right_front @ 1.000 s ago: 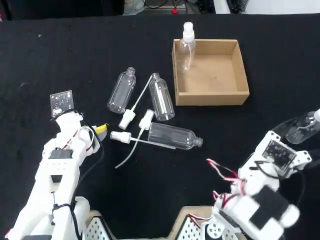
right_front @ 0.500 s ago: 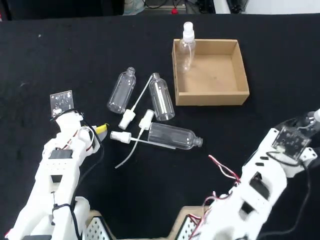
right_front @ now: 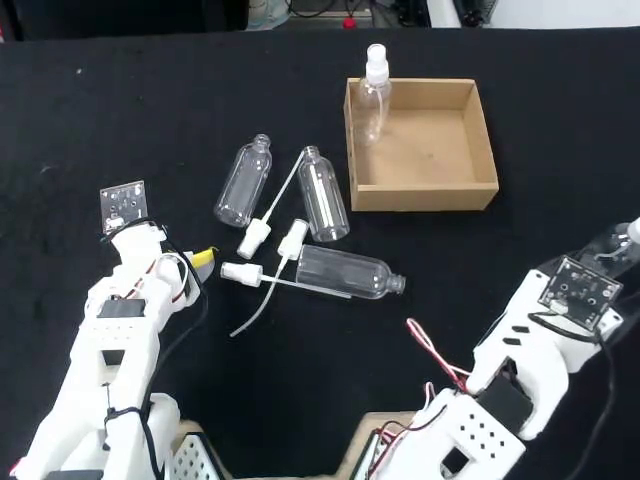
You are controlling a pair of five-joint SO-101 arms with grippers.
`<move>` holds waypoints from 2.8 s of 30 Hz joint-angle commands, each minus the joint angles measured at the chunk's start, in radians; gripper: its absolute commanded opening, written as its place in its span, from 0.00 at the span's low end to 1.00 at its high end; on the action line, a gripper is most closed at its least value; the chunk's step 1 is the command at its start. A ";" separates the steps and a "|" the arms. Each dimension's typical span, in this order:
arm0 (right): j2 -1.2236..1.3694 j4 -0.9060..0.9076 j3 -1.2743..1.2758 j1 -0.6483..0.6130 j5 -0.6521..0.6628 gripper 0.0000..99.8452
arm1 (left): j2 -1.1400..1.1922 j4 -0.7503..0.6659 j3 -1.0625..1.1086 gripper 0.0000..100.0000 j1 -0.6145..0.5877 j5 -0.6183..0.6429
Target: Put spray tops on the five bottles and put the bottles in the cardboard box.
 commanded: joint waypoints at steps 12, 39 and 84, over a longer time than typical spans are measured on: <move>-0.022 0.233 -0.226 -0.014 0.052 0.28 | -0.021 -0.017 -0.008 0.29 0.012 -0.006; 0.843 -0.549 -0.280 0.063 0.054 0.29 | -0.021 -0.017 -0.008 0.29 0.012 -0.006; 1.484 -1.057 -0.460 -0.011 -0.005 0.33 | -0.018 -0.018 -0.008 0.29 0.012 -0.006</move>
